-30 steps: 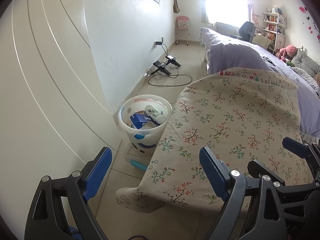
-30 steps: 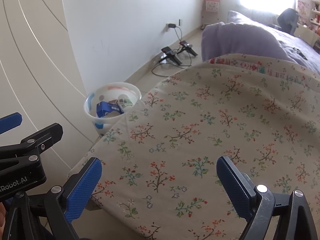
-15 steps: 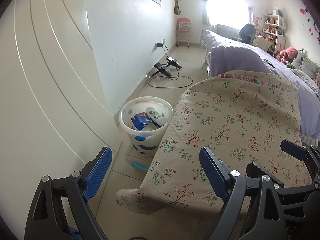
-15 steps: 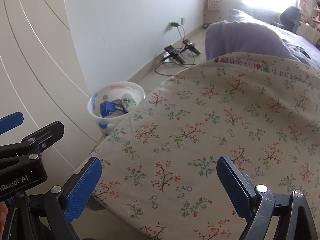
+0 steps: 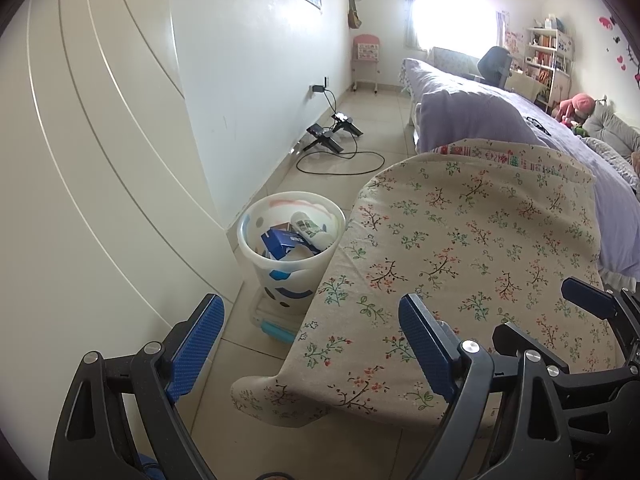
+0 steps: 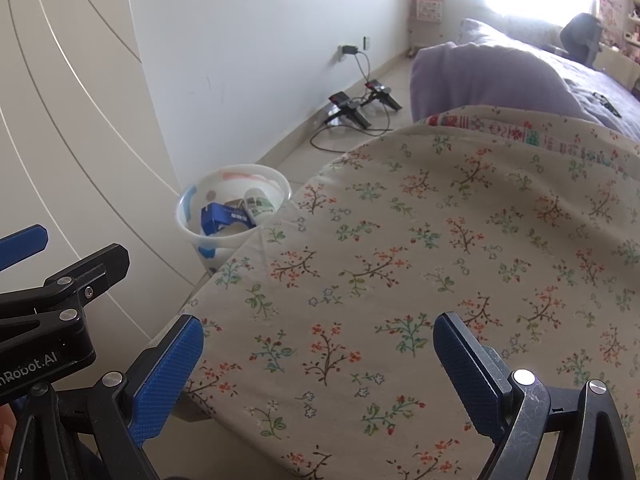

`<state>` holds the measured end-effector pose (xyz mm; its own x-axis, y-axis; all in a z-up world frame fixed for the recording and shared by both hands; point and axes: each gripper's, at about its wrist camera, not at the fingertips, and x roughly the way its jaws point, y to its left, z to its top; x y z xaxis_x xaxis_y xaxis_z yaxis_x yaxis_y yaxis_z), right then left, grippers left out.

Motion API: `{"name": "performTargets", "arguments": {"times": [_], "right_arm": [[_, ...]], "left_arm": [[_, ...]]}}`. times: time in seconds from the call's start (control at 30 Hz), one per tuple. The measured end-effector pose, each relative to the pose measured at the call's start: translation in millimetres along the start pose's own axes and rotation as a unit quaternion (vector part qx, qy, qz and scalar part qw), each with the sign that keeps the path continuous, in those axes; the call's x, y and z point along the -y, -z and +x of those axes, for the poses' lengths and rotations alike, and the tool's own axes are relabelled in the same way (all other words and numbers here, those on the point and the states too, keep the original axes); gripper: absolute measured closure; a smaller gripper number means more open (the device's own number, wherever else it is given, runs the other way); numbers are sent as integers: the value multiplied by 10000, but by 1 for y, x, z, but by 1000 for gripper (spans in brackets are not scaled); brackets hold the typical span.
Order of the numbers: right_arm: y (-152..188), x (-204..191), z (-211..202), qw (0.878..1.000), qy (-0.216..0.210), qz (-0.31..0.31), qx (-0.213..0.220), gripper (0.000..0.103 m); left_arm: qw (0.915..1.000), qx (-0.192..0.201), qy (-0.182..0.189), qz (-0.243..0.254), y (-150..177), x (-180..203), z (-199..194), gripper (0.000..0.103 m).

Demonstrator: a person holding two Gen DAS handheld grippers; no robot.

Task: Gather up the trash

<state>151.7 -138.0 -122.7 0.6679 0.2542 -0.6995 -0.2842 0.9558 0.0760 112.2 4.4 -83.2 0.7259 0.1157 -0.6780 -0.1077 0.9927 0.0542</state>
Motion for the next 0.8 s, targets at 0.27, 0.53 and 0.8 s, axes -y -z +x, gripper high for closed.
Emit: {"name": "performTargets", "arguments": {"times": [0.27,0.53,0.8], "right_arm": [[0,0,0,10000,8,-3,9,7],[0,-1,0,10000,10,-6,9,7],[0,-1,0,10000,-29,-35,19,7]], "left_arm": [[10000,-8,0,-17,0,0,0,12],[10000,14,-30,-28,0,0,-1,12],[10000,22,-83,-48,1,0,-1,12]]}}
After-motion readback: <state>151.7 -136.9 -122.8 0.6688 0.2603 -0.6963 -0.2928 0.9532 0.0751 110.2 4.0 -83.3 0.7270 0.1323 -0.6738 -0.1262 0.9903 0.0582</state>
